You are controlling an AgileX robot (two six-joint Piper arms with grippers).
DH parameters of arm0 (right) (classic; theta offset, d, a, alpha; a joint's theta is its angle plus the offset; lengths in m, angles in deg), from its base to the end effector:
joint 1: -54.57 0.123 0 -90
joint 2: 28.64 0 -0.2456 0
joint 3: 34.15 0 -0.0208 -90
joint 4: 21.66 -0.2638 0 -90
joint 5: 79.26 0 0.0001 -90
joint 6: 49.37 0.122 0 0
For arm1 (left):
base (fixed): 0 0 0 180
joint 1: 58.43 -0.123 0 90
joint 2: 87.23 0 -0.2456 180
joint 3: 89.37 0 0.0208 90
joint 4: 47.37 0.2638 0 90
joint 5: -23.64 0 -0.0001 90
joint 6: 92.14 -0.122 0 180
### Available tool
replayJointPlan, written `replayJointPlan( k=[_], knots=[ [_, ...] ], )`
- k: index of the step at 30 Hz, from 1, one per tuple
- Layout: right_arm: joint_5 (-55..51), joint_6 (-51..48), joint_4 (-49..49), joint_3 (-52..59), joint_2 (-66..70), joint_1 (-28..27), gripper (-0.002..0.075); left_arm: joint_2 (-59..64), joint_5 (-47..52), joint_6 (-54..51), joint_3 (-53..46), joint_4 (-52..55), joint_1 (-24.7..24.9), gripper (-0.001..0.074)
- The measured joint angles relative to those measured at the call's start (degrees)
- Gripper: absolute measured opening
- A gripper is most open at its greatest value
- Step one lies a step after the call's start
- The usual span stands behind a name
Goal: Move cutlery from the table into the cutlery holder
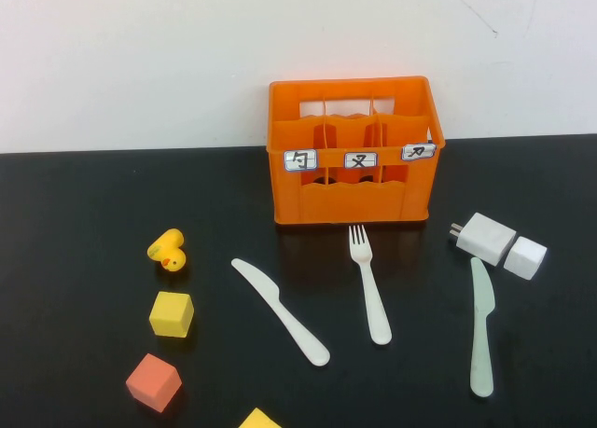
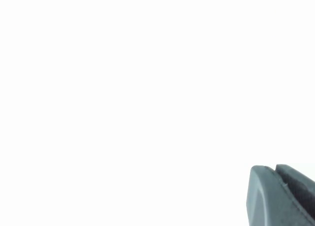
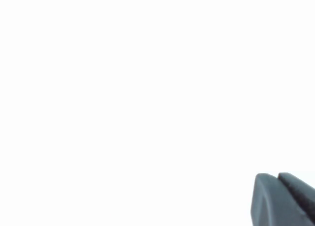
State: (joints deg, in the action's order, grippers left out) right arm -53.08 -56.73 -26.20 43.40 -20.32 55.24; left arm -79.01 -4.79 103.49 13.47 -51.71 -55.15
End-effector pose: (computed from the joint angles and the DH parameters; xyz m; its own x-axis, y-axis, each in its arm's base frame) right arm 0.1240 -0.0028 0.2596 0.5017 -0.0514 -0.8635 0.0473 0.9984 -0.0319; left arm 0.1206 -0.0025 0.2664 0.5035 -0.3621 -0.7845 0.2064 0.9320 -0.2978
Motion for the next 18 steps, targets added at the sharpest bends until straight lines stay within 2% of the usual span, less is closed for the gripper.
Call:
replayJointPlan(
  k=[4, 6, 12, 18],
  knots=[
    [0.77, 0.14, -0.81, 0.0, 0.0, 0.0, -0.0002, 0.0, -6.39, 2.35, 0.0, -0.08, 0.0, -0.0001],
    [-0.43, 0.14, -0.64, -0.26, 0.0, 0.0, -0.0002, 0.0, -4.95, 2.59, 0.48, -0.08, 0.0, -0.0001],
    [-17.08, 0.14, 1.5, -9.93, 0.0, 0.0, -0.0002, 0.61, 18.28, 2.33, 14.23, -0.08, 0.0, -0.0001],
    [-35.68, 0.14, 1.74, -21.41, 6.03, 0.0, -0.0002, 10.58, 42.17, 1.7, 27.14, -0.98, 0.0, -0.0001]
  ],
)
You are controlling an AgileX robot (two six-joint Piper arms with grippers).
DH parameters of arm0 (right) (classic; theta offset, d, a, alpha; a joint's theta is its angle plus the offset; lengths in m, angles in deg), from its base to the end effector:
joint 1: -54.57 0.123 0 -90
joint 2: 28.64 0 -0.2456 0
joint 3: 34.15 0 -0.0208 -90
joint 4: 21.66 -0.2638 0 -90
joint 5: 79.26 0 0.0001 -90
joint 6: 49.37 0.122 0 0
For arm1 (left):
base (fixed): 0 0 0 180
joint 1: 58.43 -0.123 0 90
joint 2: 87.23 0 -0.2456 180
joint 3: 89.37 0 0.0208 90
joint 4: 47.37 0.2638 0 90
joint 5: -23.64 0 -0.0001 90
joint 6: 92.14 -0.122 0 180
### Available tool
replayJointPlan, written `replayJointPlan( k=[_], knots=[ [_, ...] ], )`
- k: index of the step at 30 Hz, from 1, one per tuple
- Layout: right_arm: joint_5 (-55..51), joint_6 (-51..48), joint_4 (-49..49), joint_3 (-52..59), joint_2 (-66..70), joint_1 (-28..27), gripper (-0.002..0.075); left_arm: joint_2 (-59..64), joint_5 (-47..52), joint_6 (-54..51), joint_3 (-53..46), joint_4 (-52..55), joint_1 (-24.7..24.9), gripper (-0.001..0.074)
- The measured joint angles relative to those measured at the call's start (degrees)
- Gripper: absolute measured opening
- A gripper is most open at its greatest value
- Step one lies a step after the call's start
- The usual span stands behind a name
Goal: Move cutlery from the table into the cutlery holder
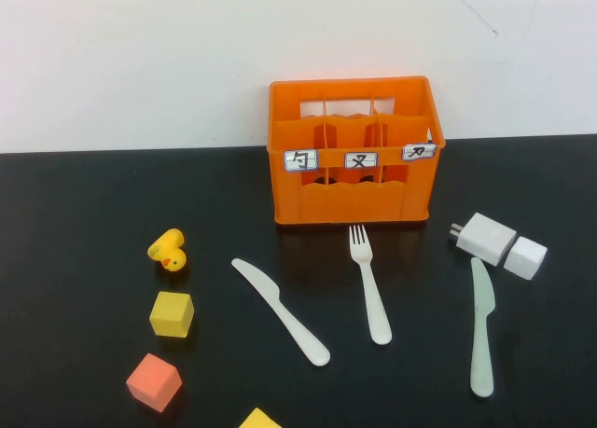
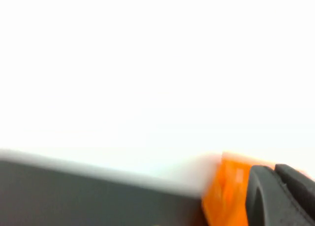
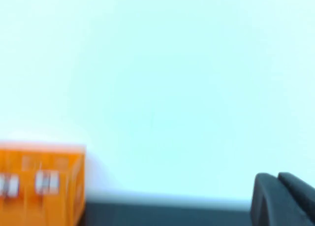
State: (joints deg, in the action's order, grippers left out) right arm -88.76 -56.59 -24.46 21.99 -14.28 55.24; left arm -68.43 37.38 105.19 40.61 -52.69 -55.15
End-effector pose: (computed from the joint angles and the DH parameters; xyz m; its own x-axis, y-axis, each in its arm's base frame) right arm 0.1239 0.0024 0.3127 0.1748 -0.0757 -0.9817 -0.0061 0.9969 -0.0779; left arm 0.1265 -0.0100 0.3327 0.0901 -0.3884 -0.9171 0.1228 0.9181 -0.3767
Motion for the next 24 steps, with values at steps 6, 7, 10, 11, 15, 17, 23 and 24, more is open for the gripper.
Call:
replayJointPlan(
  k=[6, 7, 10, 11, 15, 17, 23, 24],
  knots=[
    [-14.79, -8.38, -3.91, -5.06, 14.75, 0.0, -0.0002, 10.44, 5.98, -0.23, 2.59, -11.23, 0.0, -0.0001],
    [-16.19, -11.63, -6.37, -5.06, 17.2, 0.0, -0.0002, 11.94, 5.98, -0.23, 2.63, -14.3, 0.0, -0.0001],
    [-19.52, -22.78, -15.59, -5.06, 23.68, 0.0, -0.0002, 16.43, 6.79, -0.63, 2.63, -22.32, 0.0, -0.0001],
    [-20.5, -26.99, -18.79, -5.06, 25.77, 0.0, -0.0002, 18.28, 7.65, -1.1, 2.63, -24.95, 0.0, -0.0001],
    [-24.46, -42.21, -28.65, -5.06, 32.96, 0.0, -0.0002, 27.43, 12.91, -7.05, 3.33, -34.28, 0.0, -0.0001],
    [-26.37, -48.14, -31.88, -5.06, 36.17, 0.0, -0.0002, 33.43, 17.29, -11.75, 4.95, -38.23, 0.0, -0.0001],
    [-28.29, -54.24, -36.39, -5.06, 41.74, 0.0, -0.0002, 50.34, 25.62, -19.27, 13.1, -42.34, 1.45, -0.0001],
    [-28.29, -54.43, -36.71, -5.06, 42.1, 0.0, -0.0002, 52.95, 25.51, -19.75, 14.69, -42.34, 2.44, -0.0001]
  ],
)
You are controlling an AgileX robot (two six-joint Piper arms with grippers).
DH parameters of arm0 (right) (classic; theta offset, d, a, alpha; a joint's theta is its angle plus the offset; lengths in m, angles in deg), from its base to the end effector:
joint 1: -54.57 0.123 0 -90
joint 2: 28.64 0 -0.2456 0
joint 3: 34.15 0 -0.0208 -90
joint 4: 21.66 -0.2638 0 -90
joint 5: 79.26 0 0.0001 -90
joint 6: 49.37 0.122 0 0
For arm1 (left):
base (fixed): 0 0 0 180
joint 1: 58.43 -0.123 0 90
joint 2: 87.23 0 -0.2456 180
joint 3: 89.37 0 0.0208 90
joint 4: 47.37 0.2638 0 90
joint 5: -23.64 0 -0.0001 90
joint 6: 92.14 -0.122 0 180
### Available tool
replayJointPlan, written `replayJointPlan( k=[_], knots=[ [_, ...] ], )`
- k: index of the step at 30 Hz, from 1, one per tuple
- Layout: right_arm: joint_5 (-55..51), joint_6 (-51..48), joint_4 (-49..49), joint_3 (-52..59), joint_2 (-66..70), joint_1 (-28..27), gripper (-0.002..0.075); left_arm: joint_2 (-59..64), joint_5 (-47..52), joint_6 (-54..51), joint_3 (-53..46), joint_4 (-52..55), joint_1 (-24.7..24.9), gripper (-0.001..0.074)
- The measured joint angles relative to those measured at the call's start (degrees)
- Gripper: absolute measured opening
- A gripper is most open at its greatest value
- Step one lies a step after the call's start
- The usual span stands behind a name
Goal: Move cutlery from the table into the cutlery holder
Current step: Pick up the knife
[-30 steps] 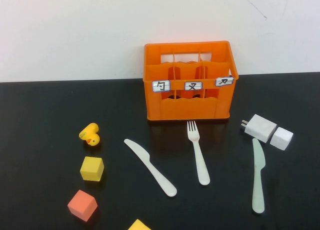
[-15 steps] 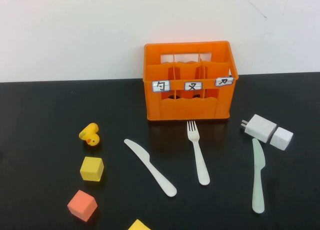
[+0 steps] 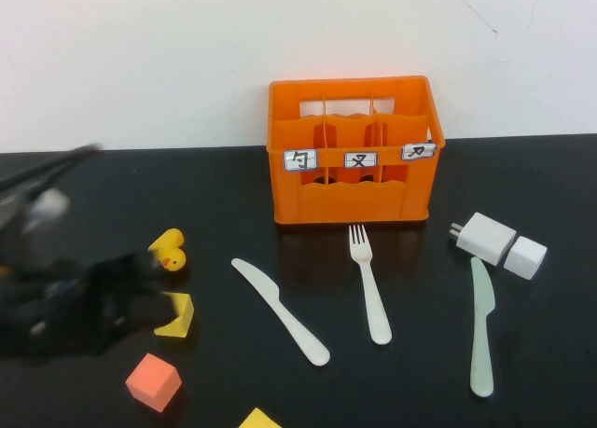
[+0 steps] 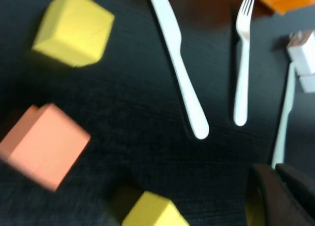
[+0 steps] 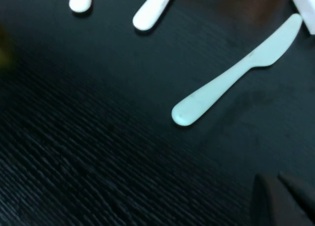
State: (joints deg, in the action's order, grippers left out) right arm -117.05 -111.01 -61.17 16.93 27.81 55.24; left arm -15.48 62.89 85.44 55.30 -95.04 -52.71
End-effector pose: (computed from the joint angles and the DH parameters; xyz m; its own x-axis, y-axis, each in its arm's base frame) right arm 0.1960 0.0499 0.1840 -0.5282 -0.4463 -0.7223 -0.5942 0.8020 -0.0610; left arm 0.2494 -0.0824 0.2212 -0.8168 -0.4645 -0.3422 -0.1145 0.7119 -0.6928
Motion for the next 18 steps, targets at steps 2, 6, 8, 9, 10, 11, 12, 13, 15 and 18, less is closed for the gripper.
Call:
replayJointPlan(
  k=[2, 6, 8, 9, 10, 11, 12, 13, 15, 18],
  knots=[
    [0.0, -0.36, -0.4, 0.0, 0.25, 0.0, -0.0002, 4.85, -1.47, 0.08, 3.11, 1.49, 3.51, -0.0001],
    [0.0, -1.15, -0.84, -0.04, 0.25, 0.0, -0.0002, 13.21, -3.7, 8.27, 9.33, 9.34, 12.55, -0.0001],
    [0.0, -1.29, -0.89, -0.04, 0.25, 0.0, -0.0002, 17.16, -4.22, 16.83, 12.79, 16.75, 16.88, -0.0001],
    [0.0, -1.4, -0.89, -0.04, 0.25, 0.0, -0.0002, 19.29, -4.22, 20.53, 14.39, 20.0, 18.34, 0.0001],
    [0.0, -1.4, -0.89, -0.04, 0.25, 0.0, -0.0002, 21.33, -4.22, 25.2, 15.93, 24.04, 19.9, 0.001],
    [0.0, -1.4, -0.98, -0.04, 0.25, 0.0, -0.0002, 23.32, -3.86, 29.73, 17.45, 27.95, 21.09, 0.0024],
    [0.0, -1.43, -0.98, -0.04, 0.25, 0.0, -0.0002, 24.92, -3.57, 32.92, 18.7, 30.83, 21.84, 0.0042],
    [0.0, -1.43, -0.98, -0.04, 0.25, 0.0, -0.0002, 26.86, -2.84, 36.13, 20.26, 33.88, 22.62, 0.0073],
    [0.0, -1.43, -0.98, -0.14, 0.25, 0.0, -0.0002, 30.22, -0.9, 40.1, 23.09, 37.58, 23.2, 0.0168],
    [-0.13, -1.53, -1.25, -0.13, 0.35, 0.0, -0.0002, 35.38, 1.73, 42.0, 27.28, 39.55, 23.29, 0.0338]
  ],
)
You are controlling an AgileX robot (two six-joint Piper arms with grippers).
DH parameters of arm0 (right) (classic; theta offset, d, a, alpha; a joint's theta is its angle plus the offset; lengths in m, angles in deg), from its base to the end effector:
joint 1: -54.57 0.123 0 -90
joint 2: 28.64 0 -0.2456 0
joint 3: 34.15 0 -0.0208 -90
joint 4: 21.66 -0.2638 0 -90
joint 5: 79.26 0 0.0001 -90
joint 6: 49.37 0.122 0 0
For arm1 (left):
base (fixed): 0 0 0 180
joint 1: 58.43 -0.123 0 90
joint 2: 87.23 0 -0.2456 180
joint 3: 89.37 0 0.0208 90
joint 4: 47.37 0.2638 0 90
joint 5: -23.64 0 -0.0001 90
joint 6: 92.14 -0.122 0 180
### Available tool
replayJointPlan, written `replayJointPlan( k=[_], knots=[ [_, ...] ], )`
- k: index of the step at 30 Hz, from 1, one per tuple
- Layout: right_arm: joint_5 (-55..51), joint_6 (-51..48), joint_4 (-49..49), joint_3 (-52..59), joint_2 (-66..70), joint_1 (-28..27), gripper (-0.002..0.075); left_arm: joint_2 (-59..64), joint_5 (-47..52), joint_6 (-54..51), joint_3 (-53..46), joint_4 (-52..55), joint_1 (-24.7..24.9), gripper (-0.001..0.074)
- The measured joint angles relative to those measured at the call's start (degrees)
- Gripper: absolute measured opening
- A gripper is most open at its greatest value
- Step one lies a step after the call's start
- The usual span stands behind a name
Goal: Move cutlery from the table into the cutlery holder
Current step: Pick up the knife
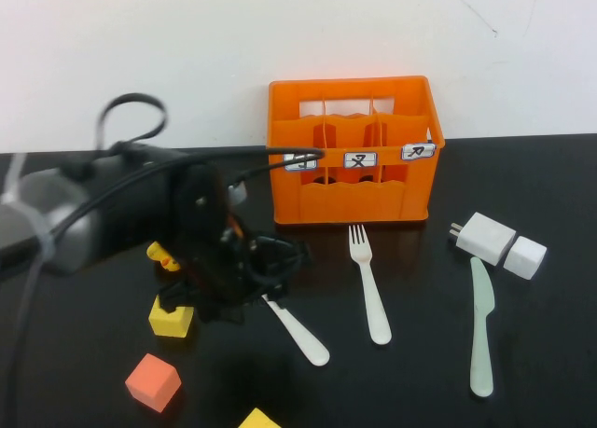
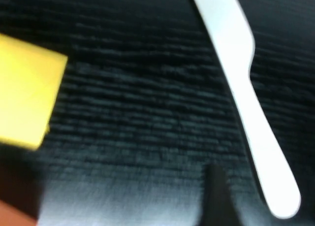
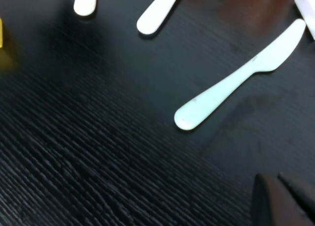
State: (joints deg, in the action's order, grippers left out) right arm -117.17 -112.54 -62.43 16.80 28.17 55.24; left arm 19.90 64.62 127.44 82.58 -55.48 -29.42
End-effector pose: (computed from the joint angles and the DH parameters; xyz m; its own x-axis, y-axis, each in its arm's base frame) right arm 0.1968 0.0513 0.1844 -0.5189 -0.4494 -0.7272 -0.6042 0.7946 -0.0599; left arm 0.3176 -0.1891 0.1534 -0.9266 -0.3013 -0.2249 -0.2112 0.9120 -0.3516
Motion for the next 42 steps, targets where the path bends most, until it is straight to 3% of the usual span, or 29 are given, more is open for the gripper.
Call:
replayJointPlan(
  k=[2, 5, 21, 29, 34, 39, 42],
  knots=[
    [0.0, -0.44, -0.19, 0.0, 0.0, 0.0, -0.0002, 3.1, 1.23, 0.72, 2.48, 0.0, 0.0, 0.0435],
    [0.0, -0.95, -0.76, 0.0, 0.0, 0.0, -0.0002, 6.83, 2.24, 0.93, 5.37, -0.11, 0.0, 0.0494],
    [-0.22, -3.56, -4.37, 0.0, 0.0, 0.0, -0.0002, 16.35, 9.24, 0.88, 15.08, 4.16, 1.57, 0.0512],
    [-0.92, -5.48, -6.16, 0.0, 0.0, 0.0, -0.0002, 17.08, 11.92, 1.11, 15.6, 8.11, 3.49, 0.0437],
    [-1.72, -5.9, -6.14, 0.0, 0.0, 0.0, -0.0002, 17.08, 12.36, 1.11, 15.6, 7.29, 3.49, 0.0303],
    [-1.81, -5.99, -6.34, 0.0, 0.0, 0.0, -0.0002, 17.08, 12.6, 0.31, 15.6, 6.55, 3.49, 0.0109],
    [-1.94, -6.16, -6.9, 0.0, 0.0, 0.0, -0.0002, 17.08, 12.49, -0.42, 15.6, 6.31, 3.49, 0.0111]
  ],
)
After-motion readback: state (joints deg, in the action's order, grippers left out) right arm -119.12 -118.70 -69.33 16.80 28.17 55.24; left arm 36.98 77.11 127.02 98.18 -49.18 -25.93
